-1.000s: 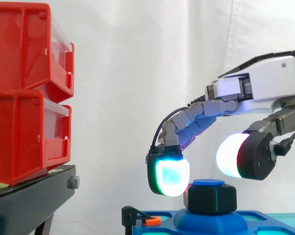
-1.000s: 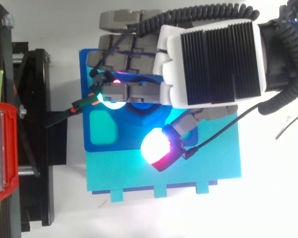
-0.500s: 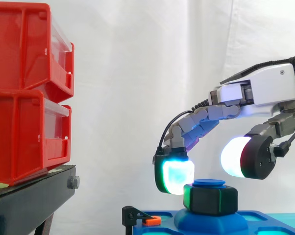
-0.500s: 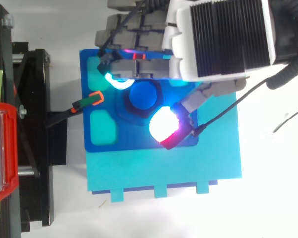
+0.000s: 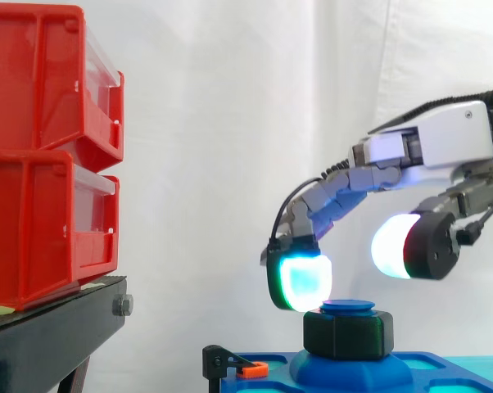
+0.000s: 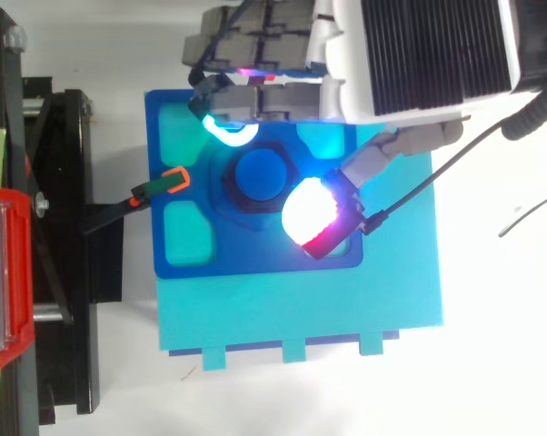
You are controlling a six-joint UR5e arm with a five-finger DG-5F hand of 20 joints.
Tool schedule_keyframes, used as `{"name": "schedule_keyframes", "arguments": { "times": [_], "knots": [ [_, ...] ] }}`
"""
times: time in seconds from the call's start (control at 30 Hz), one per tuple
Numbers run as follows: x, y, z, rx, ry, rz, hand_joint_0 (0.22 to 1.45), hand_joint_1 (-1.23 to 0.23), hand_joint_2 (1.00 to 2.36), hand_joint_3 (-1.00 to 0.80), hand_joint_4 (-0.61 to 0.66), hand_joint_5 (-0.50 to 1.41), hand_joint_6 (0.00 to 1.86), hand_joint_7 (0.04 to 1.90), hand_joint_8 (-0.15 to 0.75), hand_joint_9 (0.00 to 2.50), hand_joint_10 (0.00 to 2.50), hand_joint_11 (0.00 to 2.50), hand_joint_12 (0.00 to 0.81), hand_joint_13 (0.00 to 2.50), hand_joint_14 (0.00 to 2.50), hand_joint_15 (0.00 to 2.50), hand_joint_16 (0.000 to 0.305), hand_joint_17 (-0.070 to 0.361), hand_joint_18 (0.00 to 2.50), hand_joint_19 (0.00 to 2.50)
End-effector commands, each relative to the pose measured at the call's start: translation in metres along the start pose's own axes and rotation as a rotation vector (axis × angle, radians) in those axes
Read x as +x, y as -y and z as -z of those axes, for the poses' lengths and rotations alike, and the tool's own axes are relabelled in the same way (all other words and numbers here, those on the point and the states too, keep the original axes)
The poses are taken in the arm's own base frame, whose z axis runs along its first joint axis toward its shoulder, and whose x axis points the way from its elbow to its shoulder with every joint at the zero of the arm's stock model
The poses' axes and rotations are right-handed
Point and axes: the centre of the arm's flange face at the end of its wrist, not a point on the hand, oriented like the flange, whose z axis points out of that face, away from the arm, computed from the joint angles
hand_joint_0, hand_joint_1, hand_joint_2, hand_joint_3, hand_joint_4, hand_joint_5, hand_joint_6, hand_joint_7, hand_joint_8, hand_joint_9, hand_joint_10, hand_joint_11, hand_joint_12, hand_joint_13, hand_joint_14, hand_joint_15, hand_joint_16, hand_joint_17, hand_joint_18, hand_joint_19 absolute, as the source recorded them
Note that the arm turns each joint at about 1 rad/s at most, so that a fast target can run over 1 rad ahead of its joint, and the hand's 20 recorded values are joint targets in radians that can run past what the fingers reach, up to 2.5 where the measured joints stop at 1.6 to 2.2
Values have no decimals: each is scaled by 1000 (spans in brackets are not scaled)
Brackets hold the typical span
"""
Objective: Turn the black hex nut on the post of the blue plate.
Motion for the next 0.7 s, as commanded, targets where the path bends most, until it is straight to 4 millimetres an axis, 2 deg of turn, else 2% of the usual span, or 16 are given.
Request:
{"name": "schedule_keyframes", "arguments": {
  "times": [0.0, 0.13, 0.37, 0.67],
  "knots": [
    [-13, -2, -2, -1, 6, -3, 504, -273, 1000, -500, 208, -167, 502, 1149, 283, 460, 0, 66, 360, 440, 3, 82, 53, 119, 332, 247],
    [-21, -6, -3, 5, 0, -4, 503, -277, 1000, -500, 209, -167, 502, 1145, 284, 461, 0, 58, 360, 440, 3, 82, 53, 119, 331, 244],
    [-23, -20, -13, 30, 12, 3, 503, -278, 1000, -500, 215, -168, 502, 1137, 283, 461, 2, 63, 359, 437, 3, 82, 52, 118, 326, 237],
    [-27, -51, -29, 44, 35, 8, 503, -269, 1000, -500, 216, -168, 502, 1130, 283, 461, 0, 64, 360, 435, 4, 77, 52, 118, 316, 242]
  ]
}}
